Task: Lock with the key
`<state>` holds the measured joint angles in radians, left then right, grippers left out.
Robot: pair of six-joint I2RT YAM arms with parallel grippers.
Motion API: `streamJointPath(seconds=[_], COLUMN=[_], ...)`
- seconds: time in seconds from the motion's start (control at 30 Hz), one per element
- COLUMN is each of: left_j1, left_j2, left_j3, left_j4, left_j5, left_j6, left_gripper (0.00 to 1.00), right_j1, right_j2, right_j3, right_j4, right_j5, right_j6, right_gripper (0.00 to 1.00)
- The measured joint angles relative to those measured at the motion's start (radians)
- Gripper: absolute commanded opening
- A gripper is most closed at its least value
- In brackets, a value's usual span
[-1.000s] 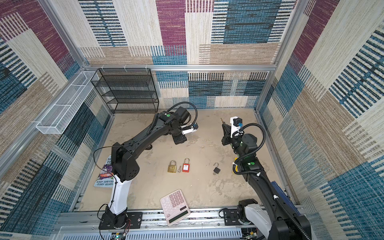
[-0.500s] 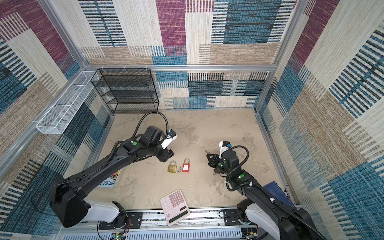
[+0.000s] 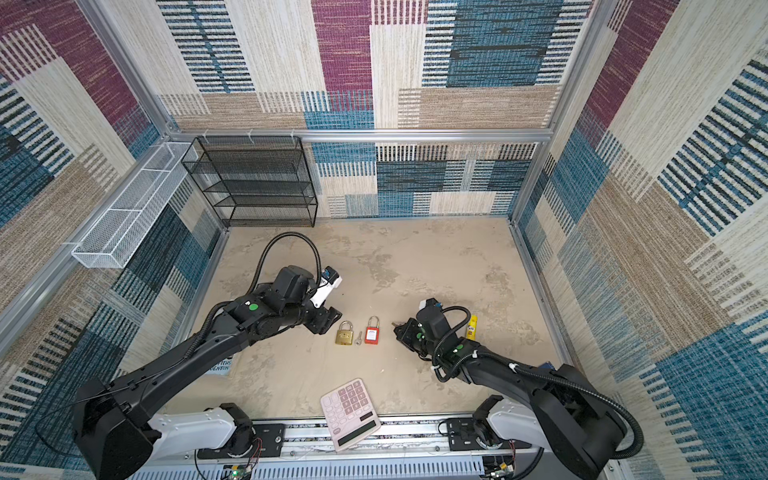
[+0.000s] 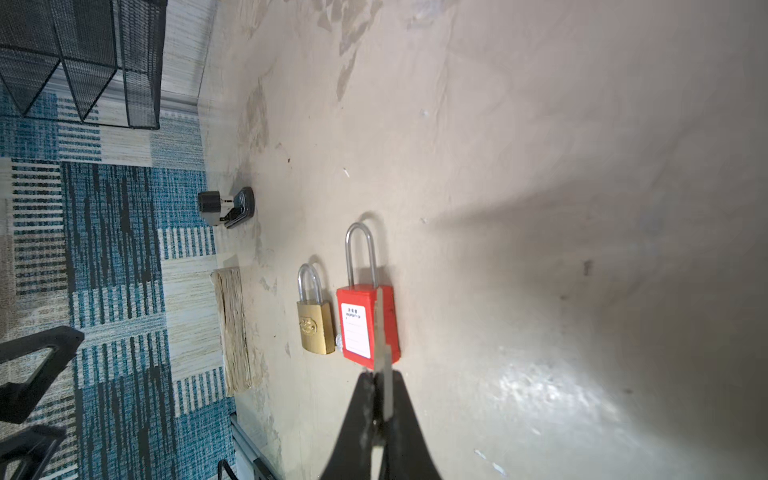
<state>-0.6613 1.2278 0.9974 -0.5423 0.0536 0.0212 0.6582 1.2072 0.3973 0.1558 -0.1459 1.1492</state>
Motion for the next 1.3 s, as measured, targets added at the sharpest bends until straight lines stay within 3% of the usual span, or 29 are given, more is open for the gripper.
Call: streamJointPath(seconds=[0.3,0.57,0.8,1.2,1.3], left_j1=[-0.005,-0.006,-0.006,-0.007,-0.008], left_j2=[-0.079,-0.077,-0.076,-0.063,-0.061], left_j3=[-0.073,-0.077,-0.077,-0.066,-0.063], left_j4=[0.03,0.037,0.037,0.036,0.036], left_j5=[-0.024,-0.025,-0.026,-0.025,-0.024], left_j6=[-0.029,-0.039,-0.04,-0.041,-0.042], left_gripper=[0.68,0.68,0.69,0.69,0.68], right_j1=[0.032,0.053,0.06,0.06,0.06], right_j2=[0.107,0.183,0.208,0.212,0.2], right_j3=[-0.011,0.025,0.027,0.021,0.021], right_j4=[0.071,0.126,0.138,0.138,0.12], right_j5=[0.003,-0.012,-0.011,-0.008,0.0], right_j6=[0.103,0.11,0.127,0.148,0.148], right_gripper=[0.0,0.0,0.06,0.51,0.57])
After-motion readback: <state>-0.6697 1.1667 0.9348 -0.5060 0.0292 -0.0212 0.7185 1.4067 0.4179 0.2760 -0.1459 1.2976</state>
